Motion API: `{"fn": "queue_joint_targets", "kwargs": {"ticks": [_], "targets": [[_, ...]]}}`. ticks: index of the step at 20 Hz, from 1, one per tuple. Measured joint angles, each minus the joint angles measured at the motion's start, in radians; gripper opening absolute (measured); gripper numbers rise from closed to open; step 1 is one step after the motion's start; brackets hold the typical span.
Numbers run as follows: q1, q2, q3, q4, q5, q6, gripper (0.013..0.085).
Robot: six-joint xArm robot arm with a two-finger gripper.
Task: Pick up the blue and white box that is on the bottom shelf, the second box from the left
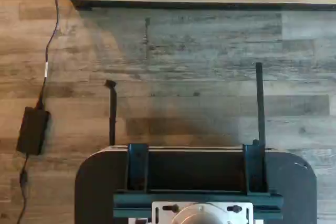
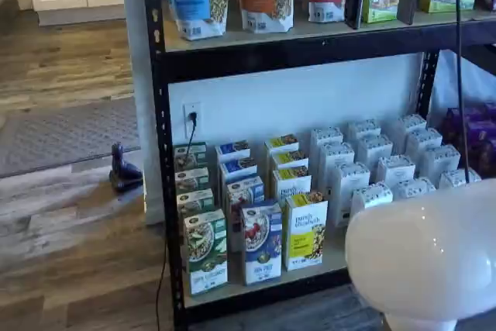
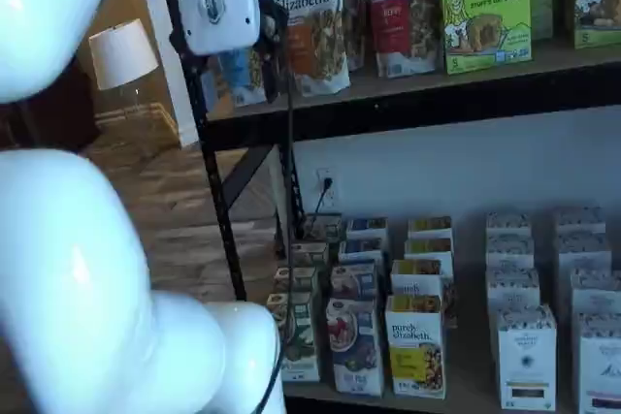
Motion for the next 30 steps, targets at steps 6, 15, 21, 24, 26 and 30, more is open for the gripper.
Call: {"fn": "queue_joint_targets", "kwargs": {"ticks": [6,15,21,24,26,30], "targets": [[-0.053,-0.04,0.036,0.055,-0.066,-0.033,0.085],[-0.016,-0.053,0.088,-0.019,-0.11,-0.023,0.085],[-0.035,-0.067,0.185,-0.026,-0.179,-0.044,0.085],[-0.034,-0.073,0.239,-0.036,-0.222,-0.046,0.085],[-0.036,-0.076,0.271,-0.037,-0.248,-0.048,0.085],[-0.027,-0.082,0.341,-0.058,-0.308,-0.041,0.085]]}}
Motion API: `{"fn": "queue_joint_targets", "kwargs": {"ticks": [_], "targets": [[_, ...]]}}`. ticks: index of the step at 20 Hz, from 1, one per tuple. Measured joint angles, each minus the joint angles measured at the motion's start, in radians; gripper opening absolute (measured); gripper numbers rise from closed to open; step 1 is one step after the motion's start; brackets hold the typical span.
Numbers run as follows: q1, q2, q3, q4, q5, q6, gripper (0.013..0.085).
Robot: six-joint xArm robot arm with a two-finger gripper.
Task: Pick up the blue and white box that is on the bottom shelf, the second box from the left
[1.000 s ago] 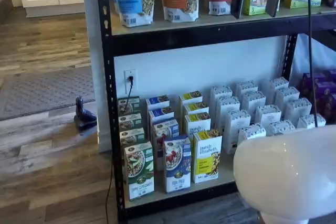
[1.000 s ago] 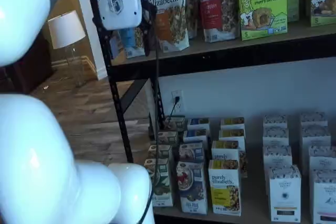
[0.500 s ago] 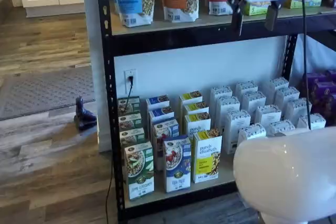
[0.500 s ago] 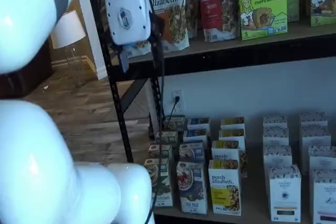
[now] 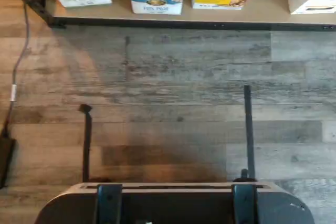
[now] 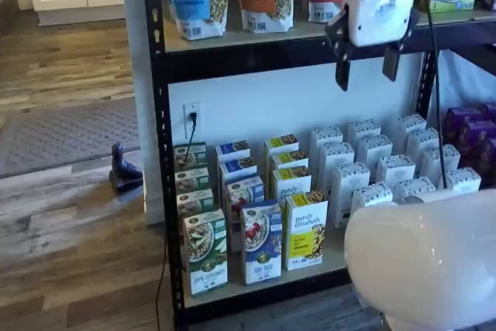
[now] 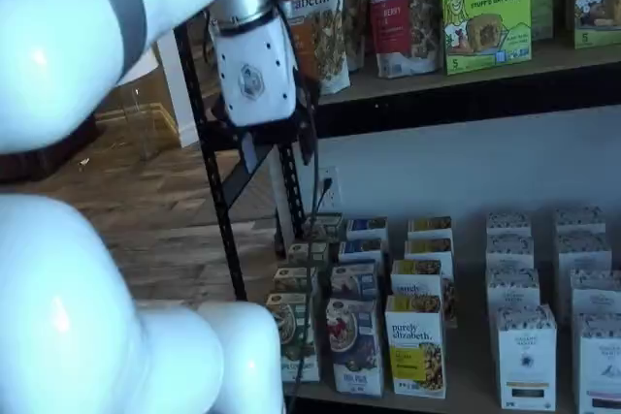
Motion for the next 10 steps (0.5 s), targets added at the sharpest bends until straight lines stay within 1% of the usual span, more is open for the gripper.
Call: {"fn": "queue_joint_targets", "kwargs": {"ticks": [3,6,10], "targets": [[0.0,-0.007,0.053,0.001,-0.05,0.002,0.085],[0.008,-0.017,0.108,0.004,-0.107,0.012,0.085],[0.021,-0.007,0.16,0.012,-0.154,0.025,0.085]]}}
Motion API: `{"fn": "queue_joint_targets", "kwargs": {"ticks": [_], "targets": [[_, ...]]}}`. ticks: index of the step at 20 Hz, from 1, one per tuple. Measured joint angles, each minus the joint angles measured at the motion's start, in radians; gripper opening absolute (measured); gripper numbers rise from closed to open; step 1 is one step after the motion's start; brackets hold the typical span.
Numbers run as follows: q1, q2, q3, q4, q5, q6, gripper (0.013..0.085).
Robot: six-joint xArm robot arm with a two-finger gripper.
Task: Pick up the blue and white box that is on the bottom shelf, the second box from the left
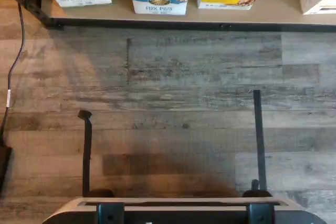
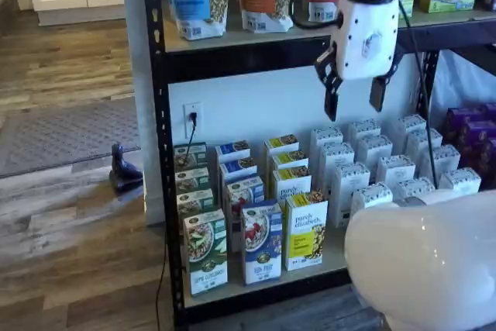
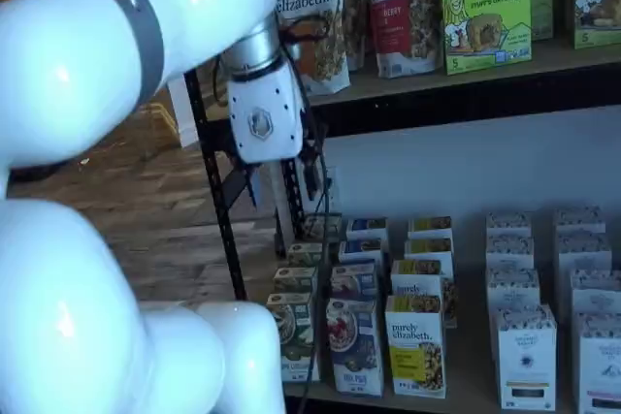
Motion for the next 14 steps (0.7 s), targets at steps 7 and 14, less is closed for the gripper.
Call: {"fn": "queue_joint_targets", "kwargs": {"ticks": [7,14], "targets": [[0.033,0.002,0.11,-0.008,-0.137,0.036,0.085],[0.052,0.04,0.193,0.0,-0.268,0.056,0.085]]}}
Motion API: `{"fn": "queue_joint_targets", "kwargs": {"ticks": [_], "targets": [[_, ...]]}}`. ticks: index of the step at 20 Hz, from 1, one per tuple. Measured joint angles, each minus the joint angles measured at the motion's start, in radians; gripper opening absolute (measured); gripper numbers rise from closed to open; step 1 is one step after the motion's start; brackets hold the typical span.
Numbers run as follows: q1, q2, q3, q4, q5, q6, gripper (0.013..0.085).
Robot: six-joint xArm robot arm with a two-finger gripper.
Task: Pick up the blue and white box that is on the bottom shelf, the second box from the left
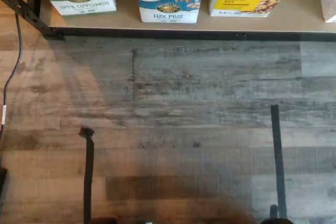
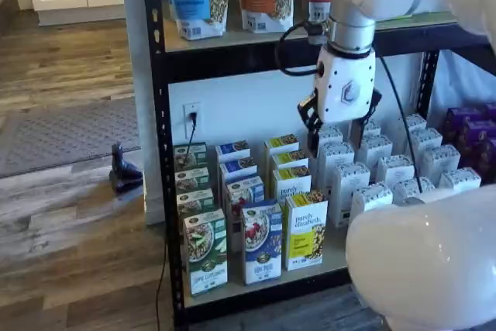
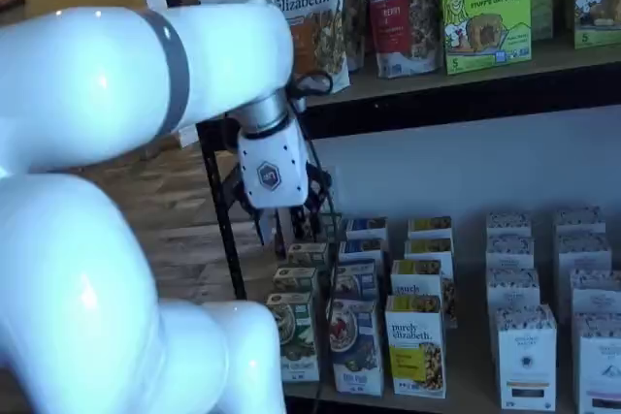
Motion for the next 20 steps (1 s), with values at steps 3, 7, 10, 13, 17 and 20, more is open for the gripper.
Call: {"fn": "queue_joint_targets", "kwargs": {"ticks": [3,7,10,13,17,20], "targets": [[0.009,0.02,0.035,-0.012,-0.076,0.014,0.085],[0.018,0.061,0.068,-0.031,-0.168,0.033,0.085],[0.026,0.112,0.075,-0.035,-0.218,0.044,0.085],[0.042,0.171,0.085,-0.04,-0.289,0.065,0.085],[0.071,0.252,0.084,-0.05,-0.363,0.102,0.085],[0.082,0.305,0.088,-0.026,-0.425,0.1,0.085]]}}
